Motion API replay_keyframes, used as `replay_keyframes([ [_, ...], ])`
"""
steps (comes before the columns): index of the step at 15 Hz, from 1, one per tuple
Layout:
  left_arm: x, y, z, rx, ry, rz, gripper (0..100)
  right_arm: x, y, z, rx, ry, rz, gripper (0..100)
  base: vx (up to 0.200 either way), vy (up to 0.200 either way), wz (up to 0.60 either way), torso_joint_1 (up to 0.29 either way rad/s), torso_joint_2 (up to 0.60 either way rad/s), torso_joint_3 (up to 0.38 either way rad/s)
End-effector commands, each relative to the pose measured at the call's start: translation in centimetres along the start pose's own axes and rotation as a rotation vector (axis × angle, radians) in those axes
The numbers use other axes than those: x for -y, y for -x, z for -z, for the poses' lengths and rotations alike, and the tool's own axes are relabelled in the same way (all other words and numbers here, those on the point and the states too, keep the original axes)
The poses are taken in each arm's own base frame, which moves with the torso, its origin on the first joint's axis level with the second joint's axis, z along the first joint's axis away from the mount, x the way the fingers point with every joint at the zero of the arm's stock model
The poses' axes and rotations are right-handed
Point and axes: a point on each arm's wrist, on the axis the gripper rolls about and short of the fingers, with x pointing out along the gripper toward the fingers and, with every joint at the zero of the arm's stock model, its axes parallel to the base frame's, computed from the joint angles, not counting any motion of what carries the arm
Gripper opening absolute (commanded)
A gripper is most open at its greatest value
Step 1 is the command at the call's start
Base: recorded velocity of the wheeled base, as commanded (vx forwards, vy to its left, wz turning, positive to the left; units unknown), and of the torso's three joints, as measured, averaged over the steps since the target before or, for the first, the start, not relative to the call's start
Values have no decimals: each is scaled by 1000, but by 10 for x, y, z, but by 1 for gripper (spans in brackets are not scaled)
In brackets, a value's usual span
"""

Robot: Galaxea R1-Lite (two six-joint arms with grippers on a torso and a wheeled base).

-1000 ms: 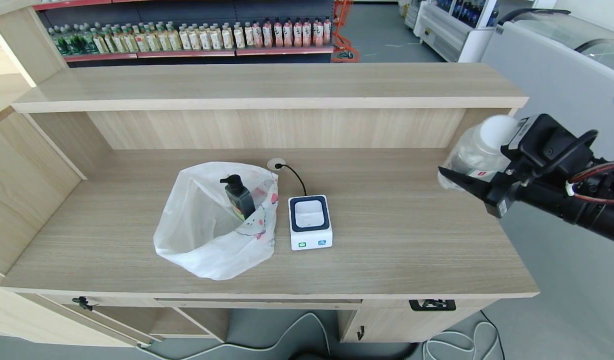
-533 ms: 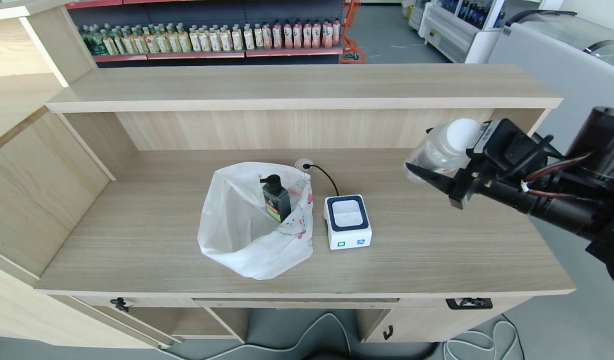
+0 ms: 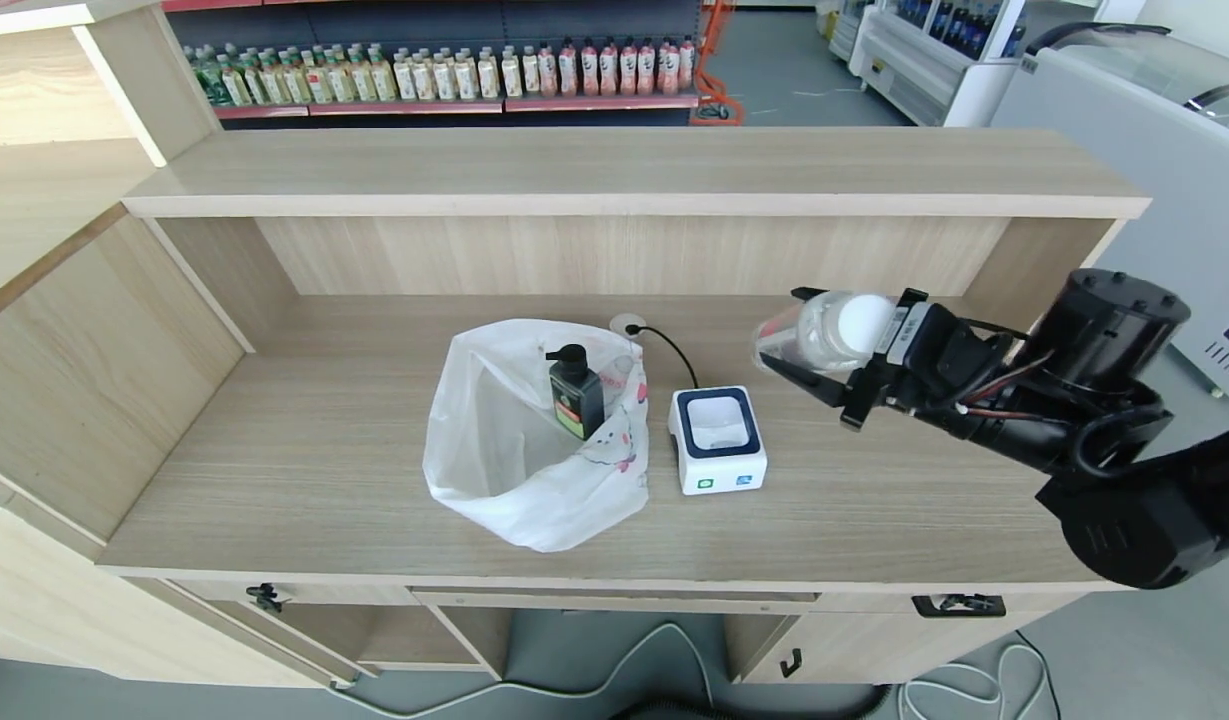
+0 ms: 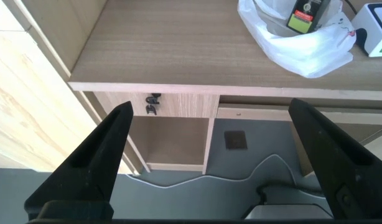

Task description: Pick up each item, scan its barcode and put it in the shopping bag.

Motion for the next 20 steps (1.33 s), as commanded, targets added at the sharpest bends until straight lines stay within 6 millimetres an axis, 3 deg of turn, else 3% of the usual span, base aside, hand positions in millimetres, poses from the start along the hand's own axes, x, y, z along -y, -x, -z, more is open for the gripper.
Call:
replay_keyframes([
  [1,0,0,0,0,1,0,100,-14,-1,17,-18,-28,-40,0,0,0,0,0,0,0],
  [5,0,0,0,0,1,0,100,-25,5,44,12,-18,-58,0,0,0,0,0,0,0],
  [16,0,0,0,0,1,0,100,-41,0,69,22,-45,-40,0,0,0,0,0,0,0],
  [20,0,0,0,0,1,0,100,-44,-12,81,30,-65,-38,0,0,0,0,0,0,0],
])
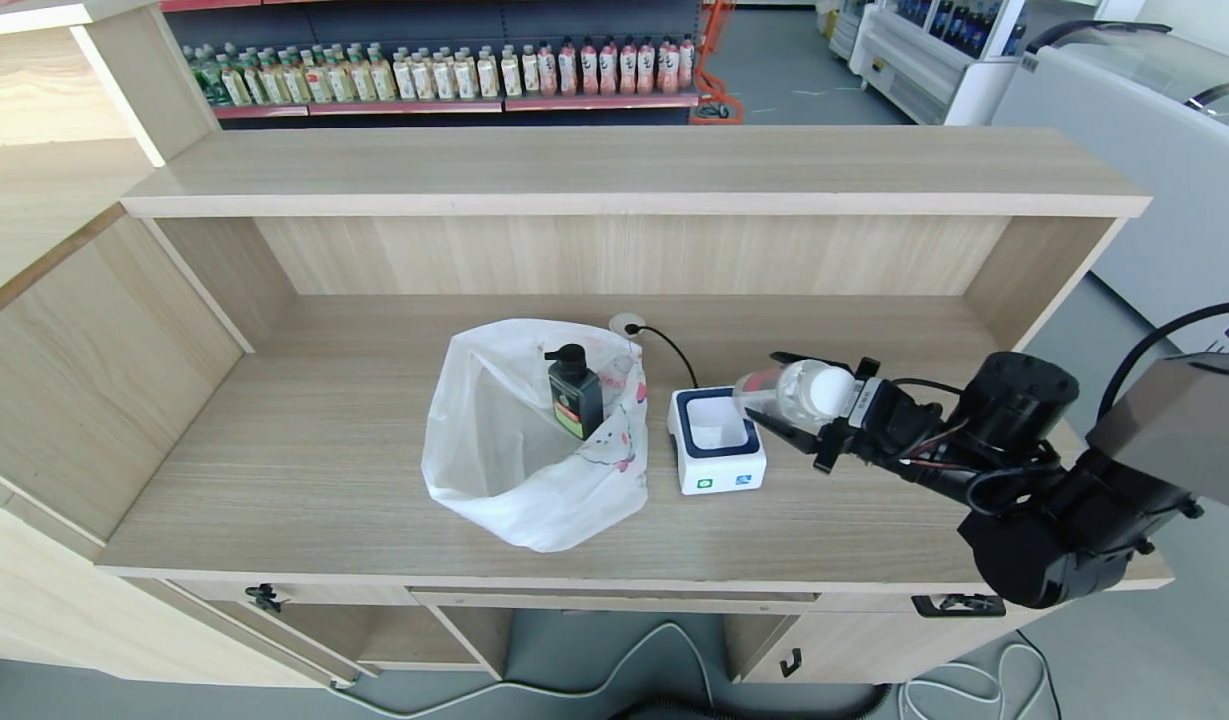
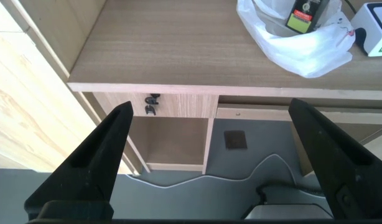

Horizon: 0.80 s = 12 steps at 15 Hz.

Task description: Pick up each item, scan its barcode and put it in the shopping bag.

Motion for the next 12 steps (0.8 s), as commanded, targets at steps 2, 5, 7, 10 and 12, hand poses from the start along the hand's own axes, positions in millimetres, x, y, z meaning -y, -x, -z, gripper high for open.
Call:
replay_keyframes([
  [2,0,0,0,0,0,0,100,-3,-8,7,8,-10,-5,0,0,0,0,0,0,0],
  [5,0,0,0,0,0,0,100,-3,-20,8,36,-13,3,0,0,0,0,0,0,0],
  [7,0,0,0,0,0,0,100,-2,-31,9,57,-46,16,0,0,0,0,0,0,0],
  [10,0,0,0,0,0,0,100,-3,-45,12,90,-52,17,0,0,0,0,0,0,0],
  [12,0,0,0,2,0,0,100,-9,-45,18,87,-67,-5,0,0,0,0,0,0,0],
])
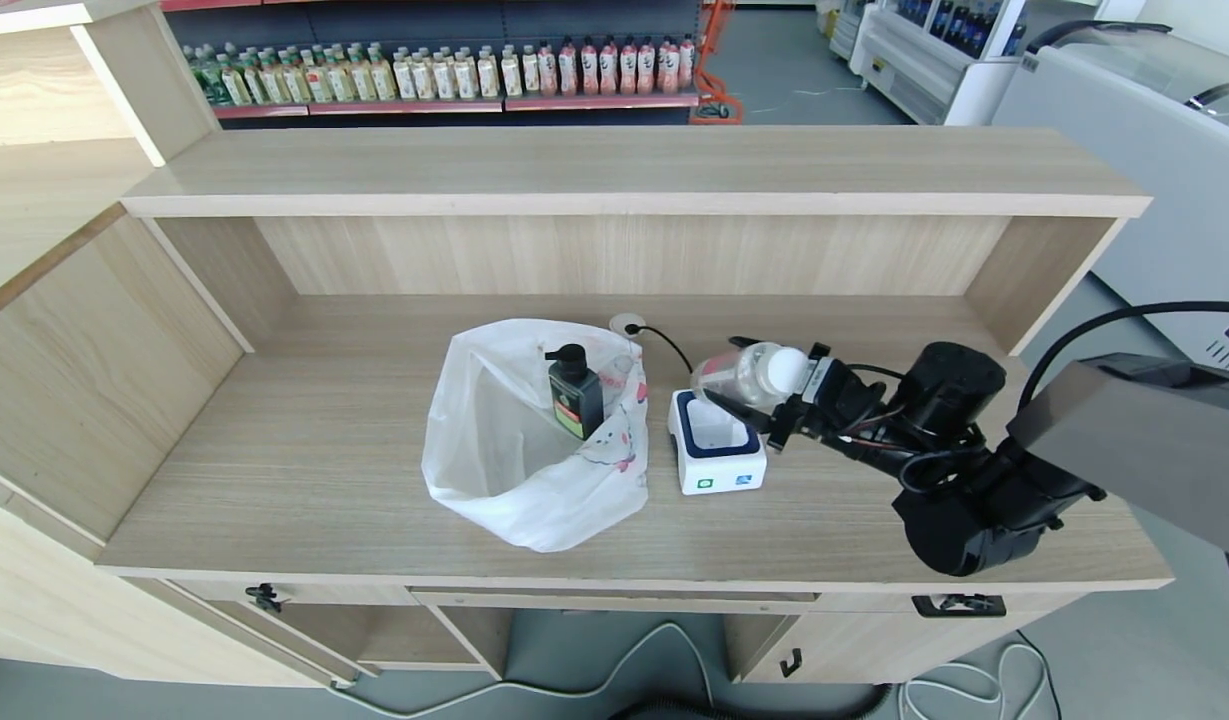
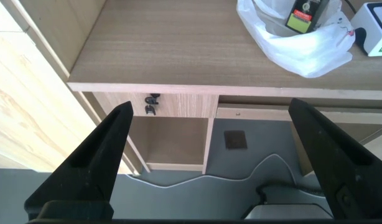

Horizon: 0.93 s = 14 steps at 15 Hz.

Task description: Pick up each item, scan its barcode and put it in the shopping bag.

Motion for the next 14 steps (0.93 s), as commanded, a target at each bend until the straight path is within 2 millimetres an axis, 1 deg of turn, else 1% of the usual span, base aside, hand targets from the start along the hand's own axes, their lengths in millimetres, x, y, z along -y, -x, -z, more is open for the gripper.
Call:
replay_keyframes([
  [1,0,0,0,0,0,0,100,-8,0,9,-8,-16,-19,0,0,0,0,0,0,0],
  [6,0,0,0,0,0,0,100,-12,1,16,-7,-24,-44,0,0,0,0,0,0,0],
  [9,0,0,0,0,0,0,100,-11,0,13,-2,-22,-40,0,0,0,0,0,0,0],
  [11,0,0,0,0,-1,0,100,-5,-2,6,11,-17,-27,0,0,0,0,0,0,0],
  [12,0,0,0,0,0,0,100,1,-1,-3,18,-29,-12,0,0,0,0,0,0,0],
  [13,0,0,0,0,-1,0,100,15,1,-19,15,-70,51,0,0,0,0,0,0,0],
  [14,0,0,0,0,0,0,100,33,2,-40,19,-130,150,0,0,0,0,0,0,0],
])
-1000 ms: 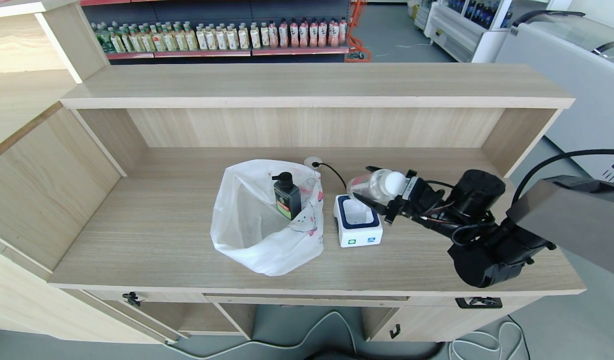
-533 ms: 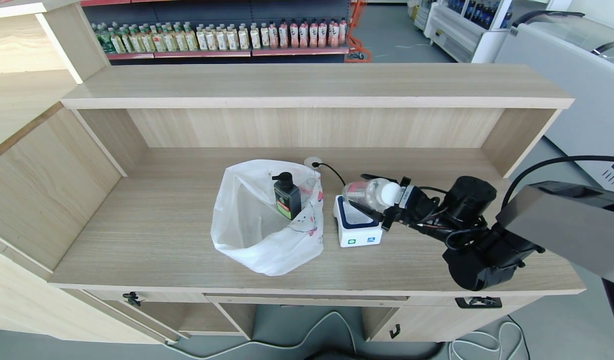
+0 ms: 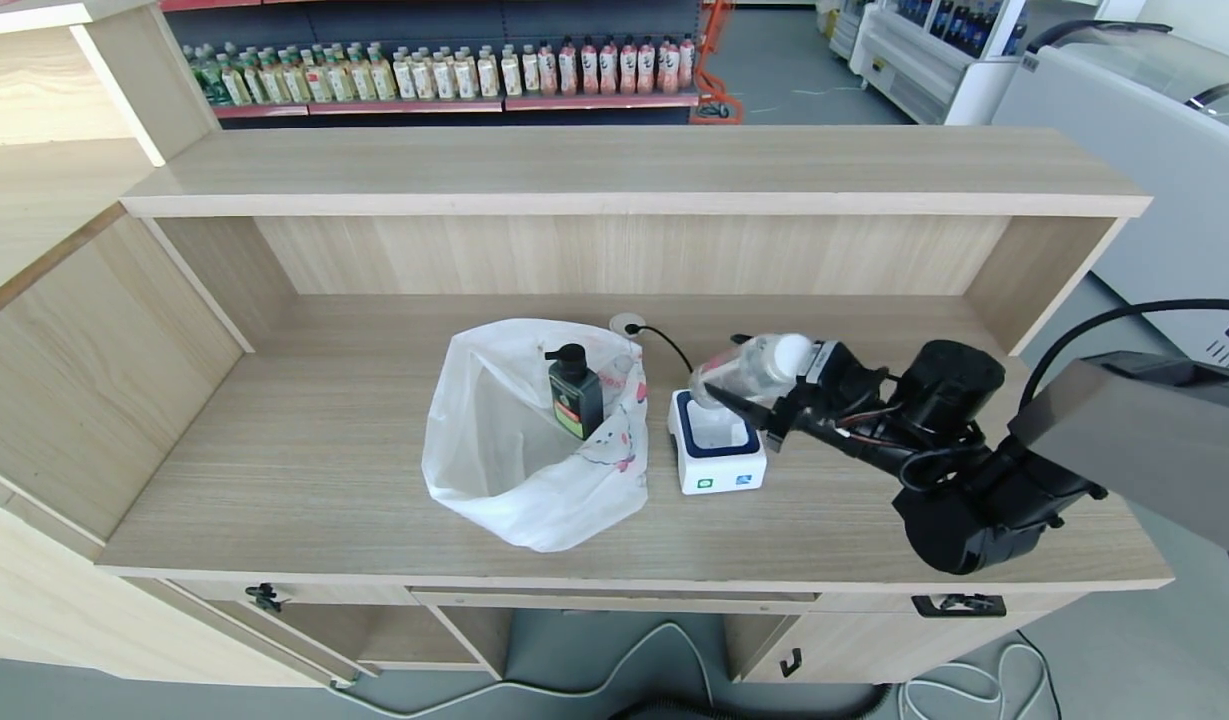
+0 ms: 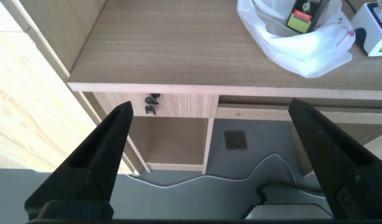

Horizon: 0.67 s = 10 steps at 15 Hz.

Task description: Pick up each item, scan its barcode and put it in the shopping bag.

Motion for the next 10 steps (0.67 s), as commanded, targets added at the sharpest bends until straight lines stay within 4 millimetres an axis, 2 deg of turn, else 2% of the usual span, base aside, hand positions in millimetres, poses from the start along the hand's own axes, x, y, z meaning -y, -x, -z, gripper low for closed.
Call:
replay_keyframes([
  [1,0,0,0,0,-1,0,100,35,3,-65,82,-56,180,0,0,0,0,0,0,0],
  [3,0,0,0,0,1,0,100,51,14,-105,29,-148,273,0,0,0,0,0,0,0],
  [4,0,0,0,0,1,0,100,59,24,-132,-35,-257,354,0,0,0,0,0,0,0],
  [5,0,0,0,0,1,0,100,62,30,-143,-71,-325,401,0,0,0,0,0,0,0],
  [8,0,0,0,2,1,0,100,63,44,-158,-175,-479,495,0,0,0,0,0,0,0],
  [10,0,0,0,0,1,0,100,61,52,-164,-240,-592,549,0,0,200,0,-2,-2,2],
])
